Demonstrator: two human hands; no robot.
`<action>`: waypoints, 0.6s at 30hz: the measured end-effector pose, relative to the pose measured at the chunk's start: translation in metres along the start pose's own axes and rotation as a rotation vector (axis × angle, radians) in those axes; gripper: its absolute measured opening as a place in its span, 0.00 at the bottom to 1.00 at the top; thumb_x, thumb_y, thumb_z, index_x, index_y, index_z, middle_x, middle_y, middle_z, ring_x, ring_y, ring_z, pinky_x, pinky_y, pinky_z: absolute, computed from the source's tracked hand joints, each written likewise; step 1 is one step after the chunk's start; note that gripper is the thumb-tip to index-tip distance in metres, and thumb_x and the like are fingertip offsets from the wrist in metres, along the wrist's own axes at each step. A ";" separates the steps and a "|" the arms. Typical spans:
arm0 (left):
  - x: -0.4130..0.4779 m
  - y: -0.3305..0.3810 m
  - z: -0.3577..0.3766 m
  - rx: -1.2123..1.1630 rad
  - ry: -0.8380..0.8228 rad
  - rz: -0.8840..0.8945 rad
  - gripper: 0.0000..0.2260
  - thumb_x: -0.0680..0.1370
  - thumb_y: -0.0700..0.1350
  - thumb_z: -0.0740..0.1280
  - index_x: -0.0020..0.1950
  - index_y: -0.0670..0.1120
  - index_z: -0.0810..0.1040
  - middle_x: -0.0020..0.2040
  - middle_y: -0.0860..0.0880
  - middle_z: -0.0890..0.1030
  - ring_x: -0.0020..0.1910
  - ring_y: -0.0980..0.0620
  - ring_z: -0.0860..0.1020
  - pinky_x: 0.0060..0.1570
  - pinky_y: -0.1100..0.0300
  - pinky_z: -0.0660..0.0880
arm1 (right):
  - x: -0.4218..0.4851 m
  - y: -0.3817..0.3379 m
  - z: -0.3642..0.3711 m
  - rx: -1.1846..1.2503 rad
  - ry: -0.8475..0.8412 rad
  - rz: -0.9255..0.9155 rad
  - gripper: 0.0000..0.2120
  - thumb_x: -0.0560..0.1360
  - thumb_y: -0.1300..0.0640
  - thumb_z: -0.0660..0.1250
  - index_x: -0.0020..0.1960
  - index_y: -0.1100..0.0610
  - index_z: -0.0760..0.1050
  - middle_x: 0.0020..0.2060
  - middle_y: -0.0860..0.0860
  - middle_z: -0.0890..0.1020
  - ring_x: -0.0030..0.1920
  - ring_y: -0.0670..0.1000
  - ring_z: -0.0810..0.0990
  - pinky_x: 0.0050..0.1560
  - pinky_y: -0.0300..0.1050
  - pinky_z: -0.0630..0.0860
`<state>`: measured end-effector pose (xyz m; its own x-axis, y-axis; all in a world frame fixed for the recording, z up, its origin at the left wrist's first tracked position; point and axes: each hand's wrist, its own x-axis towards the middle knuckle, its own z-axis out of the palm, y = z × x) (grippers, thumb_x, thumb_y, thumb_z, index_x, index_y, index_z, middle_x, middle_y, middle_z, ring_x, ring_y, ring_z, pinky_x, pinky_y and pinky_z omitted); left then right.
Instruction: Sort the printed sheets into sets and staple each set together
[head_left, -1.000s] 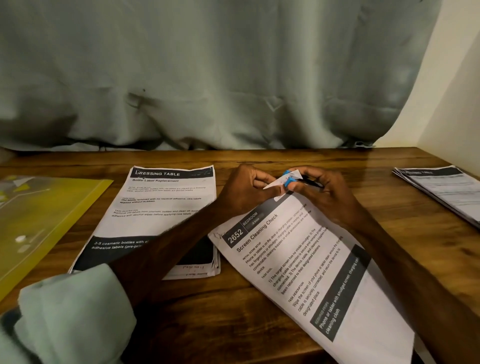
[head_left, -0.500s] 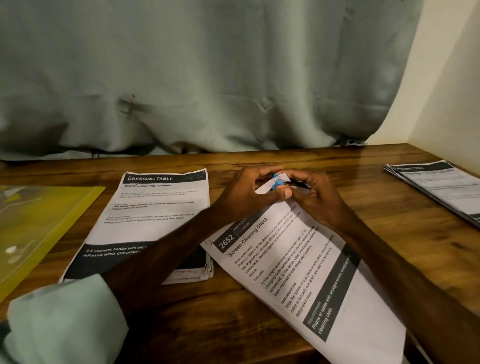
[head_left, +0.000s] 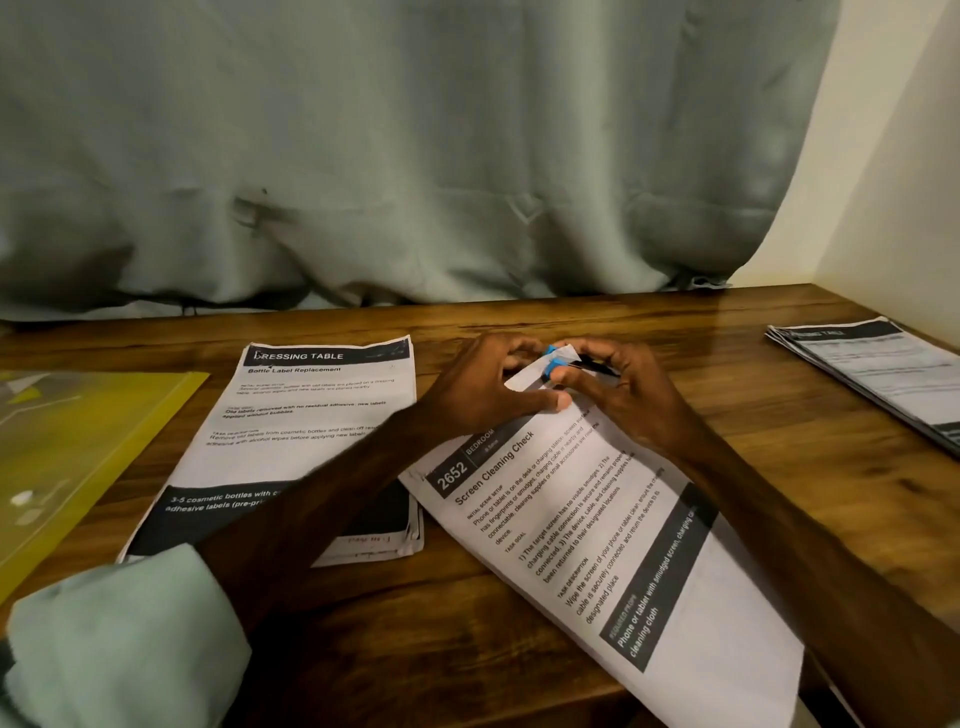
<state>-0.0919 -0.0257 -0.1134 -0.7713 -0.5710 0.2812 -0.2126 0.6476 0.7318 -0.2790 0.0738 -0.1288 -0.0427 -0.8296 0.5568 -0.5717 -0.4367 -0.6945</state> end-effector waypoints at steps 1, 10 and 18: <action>-0.001 -0.001 -0.002 0.017 -0.011 -0.033 0.27 0.73 0.55 0.78 0.69 0.49 0.78 0.56 0.50 0.87 0.46 0.58 0.86 0.47 0.53 0.84 | -0.001 0.000 -0.001 0.009 0.010 0.016 0.15 0.76 0.54 0.71 0.60 0.59 0.82 0.54 0.50 0.86 0.54 0.48 0.85 0.54 0.41 0.81; -0.002 -0.007 -0.009 -0.190 0.059 -0.159 0.08 0.75 0.44 0.78 0.52 0.44 0.87 0.43 0.48 0.88 0.42 0.46 0.87 0.50 0.42 0.84 | -0.002 0.003 -0.009 0.045 -0.047 0.076 0.24 0.74 0.51 0.72 0.68 0.58 0.77 0.61 0.50 0.83 0.62 0.49 0.82 0.63 0.45 0.79; -0.005 -0.004 -0.011 -0.243 0.057 -0.192 0.10 0.74 0.45 0.78 0.52 0.42 0.87 0.43 0.46 0.88 0.42 0.43 0.87 0.50 0.41 0.84 | 0.001 -0.004 -0.015 0.347 0.181 0.369 0.11 0.84 0.51 0.61 0.61 0.51 0.79 0.41 0.46 0.83 0.40 0.42 0.81 0.40 0.36 0.75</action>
<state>-0.0807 -0.0315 -0.1109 -0.6949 -0.7027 0.1528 -0.1961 0.3896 0.8999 -0.2892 0.0805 -0.1188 -0.3474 -0.8898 0.2959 -0.1895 -0.2424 -0.9515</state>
